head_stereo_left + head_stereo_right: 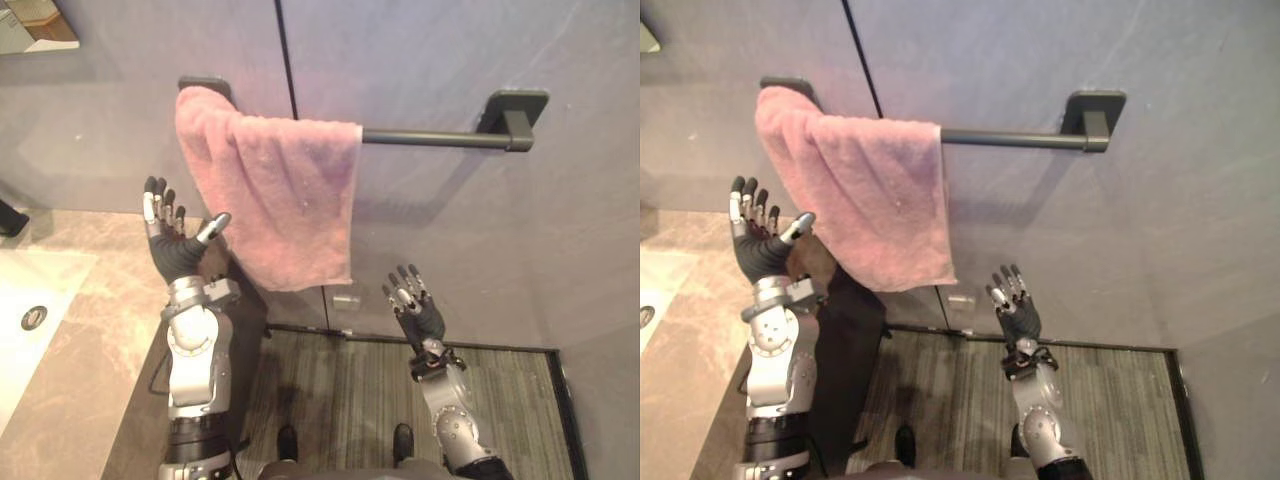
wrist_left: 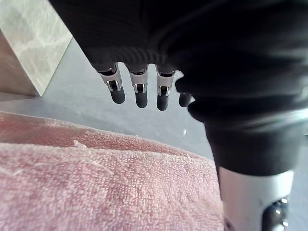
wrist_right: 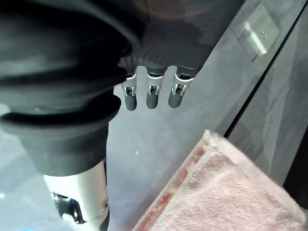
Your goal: Organize washtable
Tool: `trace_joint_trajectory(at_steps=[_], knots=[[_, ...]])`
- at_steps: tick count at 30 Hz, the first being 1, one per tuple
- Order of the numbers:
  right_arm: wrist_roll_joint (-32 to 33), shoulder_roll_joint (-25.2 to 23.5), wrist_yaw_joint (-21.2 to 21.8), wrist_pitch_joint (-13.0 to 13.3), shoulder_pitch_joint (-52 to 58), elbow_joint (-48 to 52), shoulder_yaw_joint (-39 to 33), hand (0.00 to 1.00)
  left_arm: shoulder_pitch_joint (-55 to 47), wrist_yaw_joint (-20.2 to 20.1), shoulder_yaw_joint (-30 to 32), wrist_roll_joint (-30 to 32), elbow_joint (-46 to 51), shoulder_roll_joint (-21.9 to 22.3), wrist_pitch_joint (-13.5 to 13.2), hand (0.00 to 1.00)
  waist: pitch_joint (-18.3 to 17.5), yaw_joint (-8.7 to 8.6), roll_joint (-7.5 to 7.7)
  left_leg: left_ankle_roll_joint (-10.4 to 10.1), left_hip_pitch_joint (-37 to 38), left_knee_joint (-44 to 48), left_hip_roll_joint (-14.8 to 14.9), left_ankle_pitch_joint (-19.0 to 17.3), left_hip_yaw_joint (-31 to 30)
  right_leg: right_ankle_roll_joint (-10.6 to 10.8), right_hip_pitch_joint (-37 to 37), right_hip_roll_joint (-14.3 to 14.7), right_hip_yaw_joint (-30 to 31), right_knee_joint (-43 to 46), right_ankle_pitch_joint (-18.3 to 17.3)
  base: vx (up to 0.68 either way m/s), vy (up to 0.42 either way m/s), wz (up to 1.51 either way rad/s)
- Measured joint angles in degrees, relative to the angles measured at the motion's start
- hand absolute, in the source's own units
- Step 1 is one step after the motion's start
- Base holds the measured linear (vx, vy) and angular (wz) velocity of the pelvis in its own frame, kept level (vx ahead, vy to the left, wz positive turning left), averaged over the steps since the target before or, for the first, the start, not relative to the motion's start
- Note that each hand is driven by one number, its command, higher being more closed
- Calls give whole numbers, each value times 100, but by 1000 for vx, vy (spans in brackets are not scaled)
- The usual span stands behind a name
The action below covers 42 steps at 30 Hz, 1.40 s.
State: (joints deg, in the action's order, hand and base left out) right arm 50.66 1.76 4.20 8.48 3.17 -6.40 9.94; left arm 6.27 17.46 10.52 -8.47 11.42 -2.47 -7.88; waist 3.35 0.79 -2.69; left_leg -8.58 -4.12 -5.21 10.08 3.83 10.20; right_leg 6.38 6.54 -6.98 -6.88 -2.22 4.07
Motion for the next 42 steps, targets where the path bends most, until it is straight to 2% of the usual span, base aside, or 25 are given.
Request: trace_joint_trajectory(at_steps=[5,10,17,22,29,42], knots=[[518,113,281,-10,-121,0,4,0,-25,-33,141,-109,0,-51,-3,0,0,3,3,2,-21,-3,-4,1,66,-1,71,4,76,1,29,-4,8,-7],[520,171,398,-10,-132,-5,9,0,-24,-121,146,-216,-1,-119,-23,0,3,-1,7,14,-21,-7,-6,10,62,-3,73,3,77,1,34,0,0,0],[263,210,349,-9,-563,-264,65,0,-22,-129,145,-380,-2,-123,-56,0,38,-1,42,27,-62,-19,-8,38,37,-8,100,4,67,1,43,-4,3,1],[134,195,338,-2,-1177,-367,363,0,6,-179,142,-446,-3,-147,-154,0,166,9,96,30,-86,-18,-15,53,-5,-14,108,3,57,2,48,-2,5,2],[83,105,276,-3,-1933,-629,727,0,27,-255,112,-598,-4,-225,-154,0,339,14,89,21,-152,-16,-16,95,-74,-21,151,4,6,15,57,-3,8,2],[19,111,75,-7,-2420,-857,924,0,169,-369,100,-737,-3,-246,-156,0,557,18,76,32,-232,-27,-15,174,-208,-53,158,4,-106,22,81,-15,10,4]])
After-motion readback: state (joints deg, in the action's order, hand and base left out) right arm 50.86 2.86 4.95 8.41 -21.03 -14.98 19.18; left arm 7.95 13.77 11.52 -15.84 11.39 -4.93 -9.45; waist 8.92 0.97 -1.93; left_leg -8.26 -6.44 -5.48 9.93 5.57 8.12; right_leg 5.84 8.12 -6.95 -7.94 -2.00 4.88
